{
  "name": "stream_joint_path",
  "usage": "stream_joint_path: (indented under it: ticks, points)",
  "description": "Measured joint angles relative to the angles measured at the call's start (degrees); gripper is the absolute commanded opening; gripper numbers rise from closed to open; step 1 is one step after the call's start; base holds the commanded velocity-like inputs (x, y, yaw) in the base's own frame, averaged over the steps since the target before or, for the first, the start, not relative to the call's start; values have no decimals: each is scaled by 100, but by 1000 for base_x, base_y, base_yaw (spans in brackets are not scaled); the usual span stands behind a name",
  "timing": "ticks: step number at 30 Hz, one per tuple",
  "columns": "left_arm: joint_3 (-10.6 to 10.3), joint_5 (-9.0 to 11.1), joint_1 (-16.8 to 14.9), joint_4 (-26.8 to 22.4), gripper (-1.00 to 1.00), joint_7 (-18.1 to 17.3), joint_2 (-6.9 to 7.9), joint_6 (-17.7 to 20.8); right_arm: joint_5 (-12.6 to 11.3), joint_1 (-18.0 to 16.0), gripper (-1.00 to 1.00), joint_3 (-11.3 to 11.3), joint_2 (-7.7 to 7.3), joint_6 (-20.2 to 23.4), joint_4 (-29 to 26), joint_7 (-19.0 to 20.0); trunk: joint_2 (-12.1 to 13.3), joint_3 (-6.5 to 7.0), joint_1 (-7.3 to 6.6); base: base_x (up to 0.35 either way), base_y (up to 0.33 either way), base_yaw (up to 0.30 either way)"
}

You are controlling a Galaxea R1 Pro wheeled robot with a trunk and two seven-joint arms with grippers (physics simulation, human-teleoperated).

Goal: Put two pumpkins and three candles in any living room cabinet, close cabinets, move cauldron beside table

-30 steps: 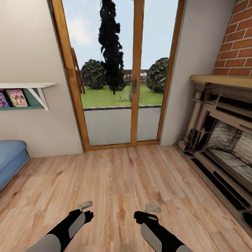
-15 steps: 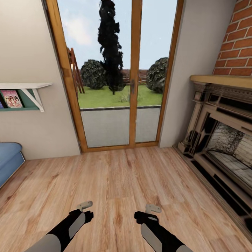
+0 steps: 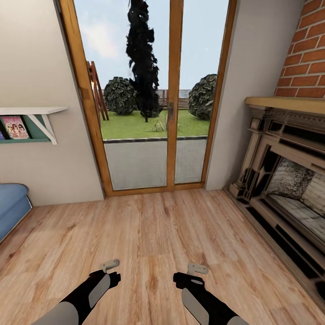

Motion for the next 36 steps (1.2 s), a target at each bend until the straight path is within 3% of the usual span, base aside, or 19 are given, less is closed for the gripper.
stream_joint_path:
  ticks: [13,32,36]
  points:
    - [-1,0,0,0,100,-1,0,9,11,0,100,0,0,12,-11,-2,0,0,0,0,-134,0]
    - [-79,3,0,0,100,-15,-77,16,-6,0,100,0,31,251,34,6,0,0,0,0,-7,0]
    - [-80,22,0,0,100,-11,-80,20,-1,0,100,-1,27,255,34,6,-159,-71,87,0,0,0]
